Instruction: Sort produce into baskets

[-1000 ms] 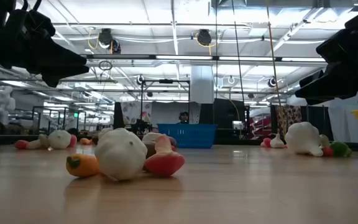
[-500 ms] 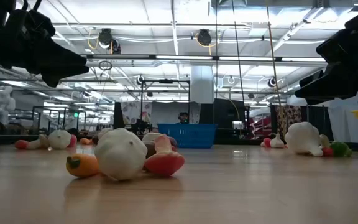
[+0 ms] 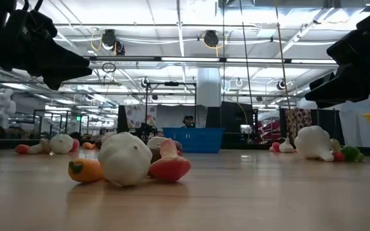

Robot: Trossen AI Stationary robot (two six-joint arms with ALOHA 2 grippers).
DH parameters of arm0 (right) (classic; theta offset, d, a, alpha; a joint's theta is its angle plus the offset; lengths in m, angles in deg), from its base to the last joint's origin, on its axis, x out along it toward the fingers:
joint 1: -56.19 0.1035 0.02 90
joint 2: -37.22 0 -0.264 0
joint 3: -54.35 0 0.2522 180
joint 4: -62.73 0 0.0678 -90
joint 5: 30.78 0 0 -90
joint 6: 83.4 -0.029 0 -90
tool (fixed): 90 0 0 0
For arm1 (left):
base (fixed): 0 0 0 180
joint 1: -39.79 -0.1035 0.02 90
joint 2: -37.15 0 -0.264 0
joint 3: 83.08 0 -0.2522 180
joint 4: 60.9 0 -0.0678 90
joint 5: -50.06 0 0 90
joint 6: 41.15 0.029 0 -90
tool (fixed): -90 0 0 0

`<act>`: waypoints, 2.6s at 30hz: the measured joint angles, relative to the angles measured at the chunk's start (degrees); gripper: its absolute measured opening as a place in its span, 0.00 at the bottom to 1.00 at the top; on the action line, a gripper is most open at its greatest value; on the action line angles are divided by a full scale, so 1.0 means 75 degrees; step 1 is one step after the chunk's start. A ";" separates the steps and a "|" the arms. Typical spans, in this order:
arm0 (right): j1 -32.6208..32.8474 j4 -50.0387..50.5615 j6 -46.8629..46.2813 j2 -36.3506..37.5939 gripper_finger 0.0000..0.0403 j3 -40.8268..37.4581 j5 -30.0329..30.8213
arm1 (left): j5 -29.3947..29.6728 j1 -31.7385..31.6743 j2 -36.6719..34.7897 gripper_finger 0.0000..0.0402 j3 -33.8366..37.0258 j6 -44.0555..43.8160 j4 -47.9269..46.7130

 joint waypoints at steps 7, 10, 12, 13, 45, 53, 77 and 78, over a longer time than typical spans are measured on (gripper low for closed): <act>-0.0002 0.0000 0.0003 0.0000 0.00 0.0000 0.0000 | -0.0002 0.0001 0.0001 0.40 0.0000 0.0000 0.0000; -0.0003 0.0000 0.0003 0.0000 0.00 0.0000 0.0000 | -0.0002 0.0000 0.0000 0.40 0.0000 0.0000 0.0000; -0.0002 0.0000 0.0000 0.0000 0.00 0.0000 0.0000 | -0.0001 0.0000 0.0001 0.40 0.0000 0.0000 0.0000; 0.0000 0.0000 0.0001 -0.0002 0.00 0.0000 0.0000 | -0.0001 0.0000 0.0002 0.40 0.0000 0.0000 0.0000; 0.0000 -0.0318 0.0029 -0.0003 0.00 0.0000 0.0006 | -0.0002 0.0000 0.0000 0.40 0.0000 -0.0001 0.0000; 0.0000 -0.1156 -0.0358 0.0000 0.00 0.0000 0.0015 | -0.0001 0.0000 0.0000 0.40 0.0000 0.0012 0.0021; 0.0030 0.0429 -0.0828 -0.2060 0.24 0.2067 0.0764 | 0.0562 -0.0002 0.0074 0.40 -0.0048 0.1418 0.3392; 0.0038 0.1201 -0.0974 -0.2156 0.25 0.2420 0.0764 | 0.0902 -0.0031 0.0132 0.40 -0.0157 0.1433 0.3205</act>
